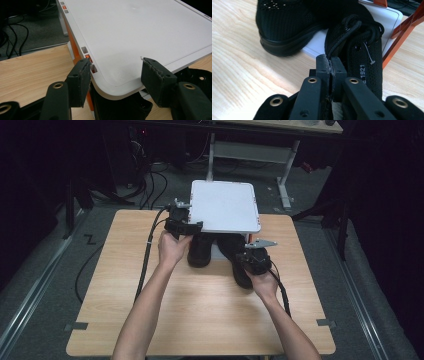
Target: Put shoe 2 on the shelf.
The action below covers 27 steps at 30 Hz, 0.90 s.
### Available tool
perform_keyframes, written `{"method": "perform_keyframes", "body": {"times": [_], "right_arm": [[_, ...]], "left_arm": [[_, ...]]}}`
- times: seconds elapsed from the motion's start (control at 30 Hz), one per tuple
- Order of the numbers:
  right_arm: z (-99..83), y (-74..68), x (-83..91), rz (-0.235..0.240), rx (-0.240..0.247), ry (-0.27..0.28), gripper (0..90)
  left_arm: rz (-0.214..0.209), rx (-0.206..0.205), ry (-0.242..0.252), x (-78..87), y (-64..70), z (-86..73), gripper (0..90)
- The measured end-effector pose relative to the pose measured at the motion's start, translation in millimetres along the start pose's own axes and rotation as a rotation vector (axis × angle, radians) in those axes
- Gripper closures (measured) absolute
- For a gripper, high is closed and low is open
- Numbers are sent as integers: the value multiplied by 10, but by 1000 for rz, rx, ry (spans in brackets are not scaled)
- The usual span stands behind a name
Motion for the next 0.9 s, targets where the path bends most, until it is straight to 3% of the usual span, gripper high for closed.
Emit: {"method": "perform_keyframes", "body": {"times": [0.17, 0.37, 0.9], "right_arm": [[12, 56, -72, 3, -34, 10, 875], [92, 70, -143, -11, -38, 7, 874], [280, 75, -364, -46, -14, 4, 855]], "left_arm": [[-4, 3, -3, 0, -5, 1, 414], [-6, 0, 0, 1, 1, -4, 413], [-3, -10, 10, 5, 3, -4, 422]]}}
Point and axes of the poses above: each handheld gripper's, and its own axes: x roughly backward along the jaws, z roughly out of its top, y roughly to its right, the point moved 5 cm from there along -x, roughly forward along the jaws, and after that the axes turned 2 degrees about -y, right-handed, at the moved point
